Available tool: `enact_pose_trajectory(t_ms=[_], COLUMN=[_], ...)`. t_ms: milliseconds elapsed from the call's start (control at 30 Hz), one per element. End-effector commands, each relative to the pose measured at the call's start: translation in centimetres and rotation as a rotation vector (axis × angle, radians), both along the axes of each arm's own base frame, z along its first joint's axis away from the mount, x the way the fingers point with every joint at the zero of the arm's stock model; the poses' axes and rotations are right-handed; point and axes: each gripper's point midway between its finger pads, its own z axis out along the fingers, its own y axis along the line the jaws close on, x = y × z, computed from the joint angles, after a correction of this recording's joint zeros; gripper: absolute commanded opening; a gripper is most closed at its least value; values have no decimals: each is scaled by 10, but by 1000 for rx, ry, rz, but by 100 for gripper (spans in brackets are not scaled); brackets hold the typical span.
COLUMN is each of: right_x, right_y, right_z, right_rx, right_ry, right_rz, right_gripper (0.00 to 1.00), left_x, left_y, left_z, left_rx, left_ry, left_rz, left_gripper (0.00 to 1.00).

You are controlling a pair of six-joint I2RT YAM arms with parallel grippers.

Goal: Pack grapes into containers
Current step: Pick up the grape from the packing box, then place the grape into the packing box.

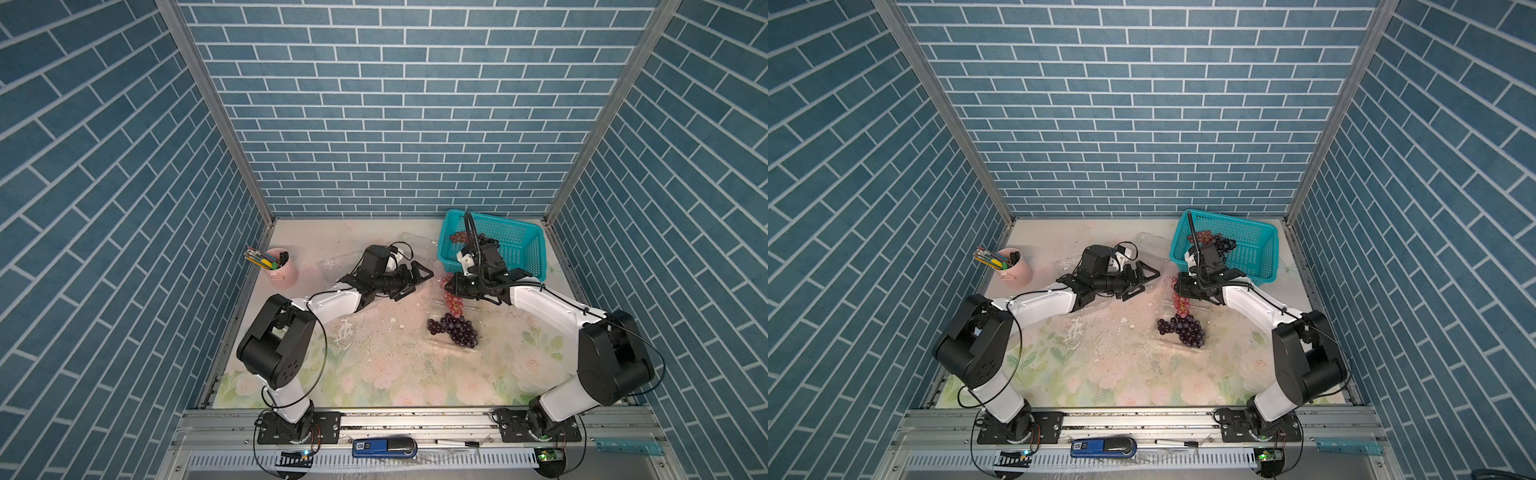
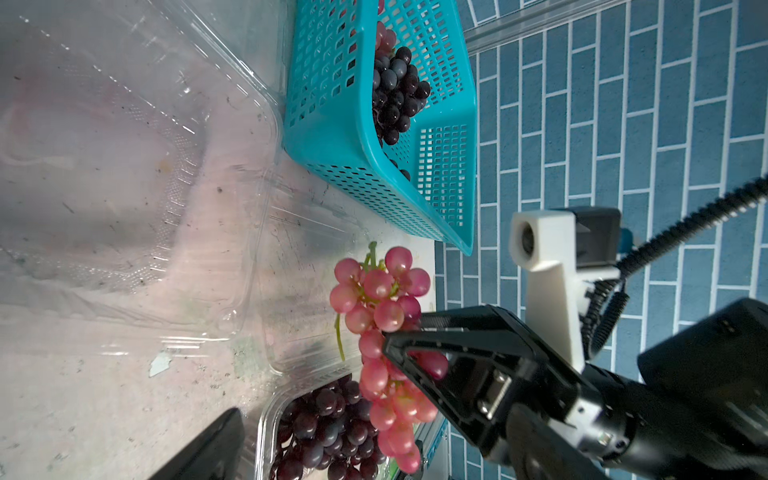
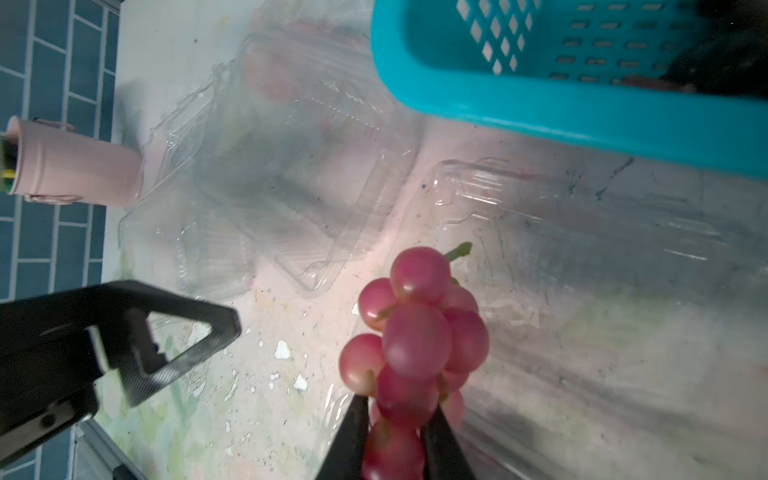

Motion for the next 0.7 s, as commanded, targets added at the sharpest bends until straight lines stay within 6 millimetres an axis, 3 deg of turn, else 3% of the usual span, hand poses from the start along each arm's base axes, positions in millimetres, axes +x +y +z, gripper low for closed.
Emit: enact_pose_trajectory(t_ms=[0, 200, 667], right_x=[-27, -59, -82], right_y=[1, 7, 17], right_z=[8, -3, -63], right_rx=[17, 24, -69], right_ry=[10, 23, 101], right_rz=[51, 129, 267], right_gripper=[22, 22, 25], left_x=[-3, -4, -9], left_y=[3, 4, 10], left_z=[8, 5, -4], left_rx=[-4, 2, 23], left_ry=[-29, -28, -8], left_rz=[-4, -2, 11], left_gripper=[100, 99, 100])
